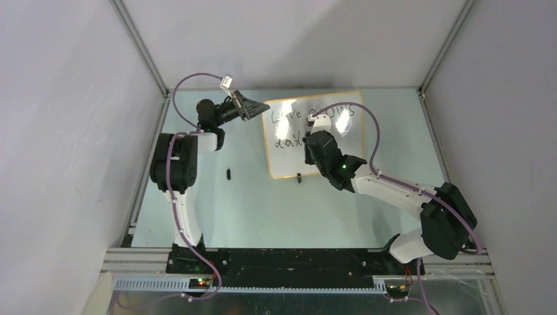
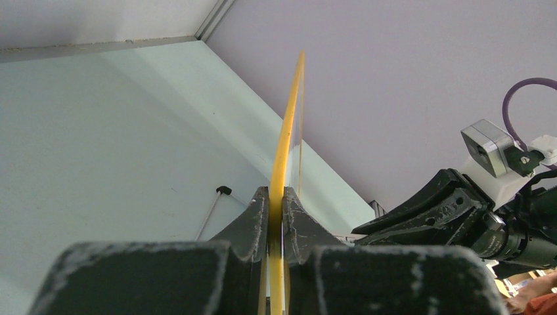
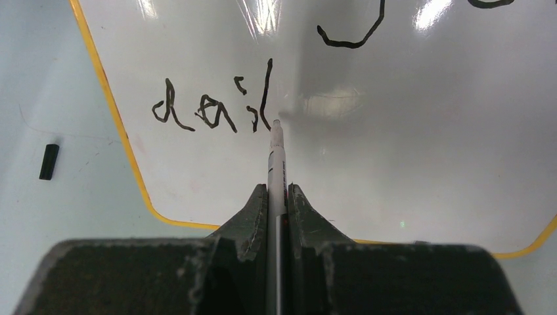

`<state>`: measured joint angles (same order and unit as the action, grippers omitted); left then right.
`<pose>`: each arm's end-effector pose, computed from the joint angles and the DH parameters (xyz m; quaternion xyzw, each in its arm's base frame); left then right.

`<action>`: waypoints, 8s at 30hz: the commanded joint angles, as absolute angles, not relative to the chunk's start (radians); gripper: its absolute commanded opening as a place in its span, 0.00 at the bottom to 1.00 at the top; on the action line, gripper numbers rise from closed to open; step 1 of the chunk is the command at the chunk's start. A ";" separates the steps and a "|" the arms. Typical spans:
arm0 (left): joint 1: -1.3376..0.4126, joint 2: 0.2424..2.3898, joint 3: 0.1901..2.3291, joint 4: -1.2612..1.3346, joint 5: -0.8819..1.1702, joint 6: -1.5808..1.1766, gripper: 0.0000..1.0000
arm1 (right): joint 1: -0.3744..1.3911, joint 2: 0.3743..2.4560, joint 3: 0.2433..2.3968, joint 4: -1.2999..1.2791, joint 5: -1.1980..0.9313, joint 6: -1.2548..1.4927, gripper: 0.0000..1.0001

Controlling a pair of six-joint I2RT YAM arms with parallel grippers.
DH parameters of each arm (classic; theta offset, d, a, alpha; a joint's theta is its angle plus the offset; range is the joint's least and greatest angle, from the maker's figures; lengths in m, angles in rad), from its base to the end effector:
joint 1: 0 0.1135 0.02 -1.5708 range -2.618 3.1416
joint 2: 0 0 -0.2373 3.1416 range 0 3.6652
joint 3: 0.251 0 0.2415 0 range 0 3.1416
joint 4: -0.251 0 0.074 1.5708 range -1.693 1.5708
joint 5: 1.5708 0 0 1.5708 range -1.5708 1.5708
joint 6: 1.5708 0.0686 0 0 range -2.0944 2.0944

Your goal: Write a sentence on the whiteboard

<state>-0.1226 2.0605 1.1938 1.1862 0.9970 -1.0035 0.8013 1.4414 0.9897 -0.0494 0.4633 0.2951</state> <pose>0.4241 -0.1103 0.2184 0.1313 0.6305 -0.6168 0.4526 0.2619 0.2263 0.2356 -0.0964 0.8400 0.0900 0.5263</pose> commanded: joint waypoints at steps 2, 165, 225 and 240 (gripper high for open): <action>-0.141 2.003 1.186 1.194 1.013 -0.985 0.00 | 0.796 1.452 1.045 -0.053 0.470 0.288 0.00; -0.141 2.000 1.183 1.191 1.012 -0.983 0.00 | 0.791 1.492 1.072 -0.235 0.499 0.349 0.00; -0.141 1.999 1.183 1.193 1.013 -0.985 0.00 | 0.758 1.372 1.022 -0.160 0.467 0.311 0.00; -0.141 2.002 1.184 1.192 1.013 -0.985 0.00 | 0.731 1.419 1.021 -0.139 0.451 0.310 0.00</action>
<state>-0.1226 2.0602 1.1927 1.1862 0.9970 -1.0031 0.7387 1.4044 1.0210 -0.1871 0.4538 0.3172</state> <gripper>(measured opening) 0.101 0.139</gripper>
